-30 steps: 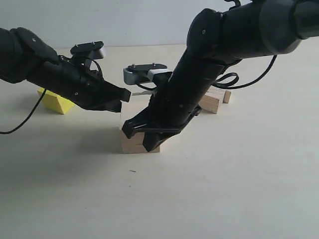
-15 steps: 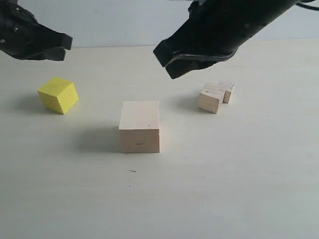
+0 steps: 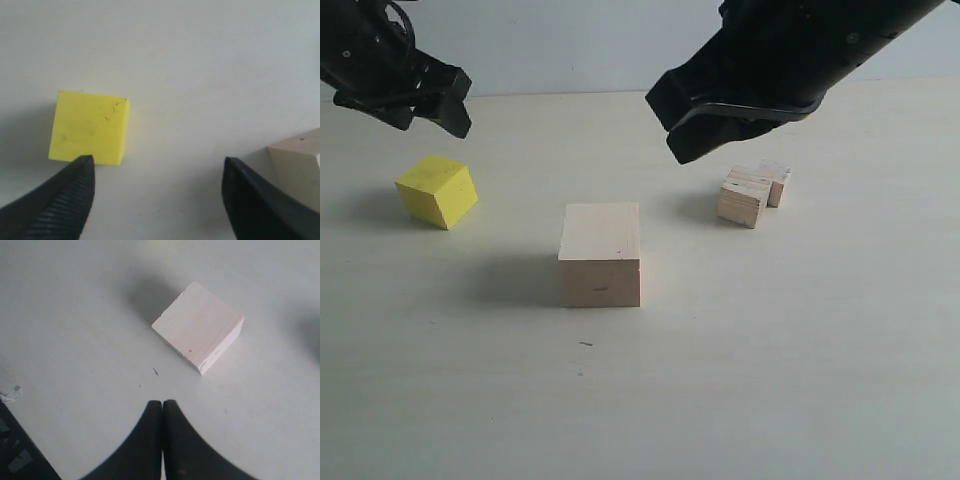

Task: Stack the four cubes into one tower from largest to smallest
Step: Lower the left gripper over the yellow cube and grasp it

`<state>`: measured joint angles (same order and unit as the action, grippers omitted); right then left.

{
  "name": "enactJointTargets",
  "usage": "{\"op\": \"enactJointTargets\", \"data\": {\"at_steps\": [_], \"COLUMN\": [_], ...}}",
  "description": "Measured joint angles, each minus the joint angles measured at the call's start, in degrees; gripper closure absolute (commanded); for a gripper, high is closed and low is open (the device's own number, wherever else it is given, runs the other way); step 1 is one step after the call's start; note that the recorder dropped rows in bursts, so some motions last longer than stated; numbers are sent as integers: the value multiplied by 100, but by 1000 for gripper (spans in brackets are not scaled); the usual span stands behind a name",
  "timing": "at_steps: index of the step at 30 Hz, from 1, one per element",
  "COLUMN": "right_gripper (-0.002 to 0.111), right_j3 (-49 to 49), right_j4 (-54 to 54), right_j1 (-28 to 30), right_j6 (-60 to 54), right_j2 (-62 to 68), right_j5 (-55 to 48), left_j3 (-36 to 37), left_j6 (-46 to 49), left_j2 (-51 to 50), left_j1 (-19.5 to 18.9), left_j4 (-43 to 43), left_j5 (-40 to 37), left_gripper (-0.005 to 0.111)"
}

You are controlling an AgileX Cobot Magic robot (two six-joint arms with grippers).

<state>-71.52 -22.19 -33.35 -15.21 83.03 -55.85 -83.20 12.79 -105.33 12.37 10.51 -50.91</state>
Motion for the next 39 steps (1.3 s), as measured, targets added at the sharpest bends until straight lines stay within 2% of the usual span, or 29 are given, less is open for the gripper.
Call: {"op": "enactJointTargets", "data": {"at_steps": [4,9,21,29,39], "right_gripper": [108,108,108,108,108], "right_j3": [15,190,298,298,298], "right_j4": [-8,-22,-22,-128,-217], "right_j1": [0,0,0,0,0], "right_j6": [0,0,0,-55,-101], "right_j2": [0,-10,-10,-10,-10], "right_j5": [-11,-11,-11,-11,-140], "left_j3": [-8,-8,-22,-348,-472], "left_j6": [-17,-17,-87,-217,-491], "left_j2": [-152,-312,-359,-843,-1239], "left_j1": [13,22,22,22,22], "left_j4": [-313,-822,-927,-1203,-1811], "left_j5": [51,333,1267,840,669], "left_gripper": [35,23,23,23,23]}}
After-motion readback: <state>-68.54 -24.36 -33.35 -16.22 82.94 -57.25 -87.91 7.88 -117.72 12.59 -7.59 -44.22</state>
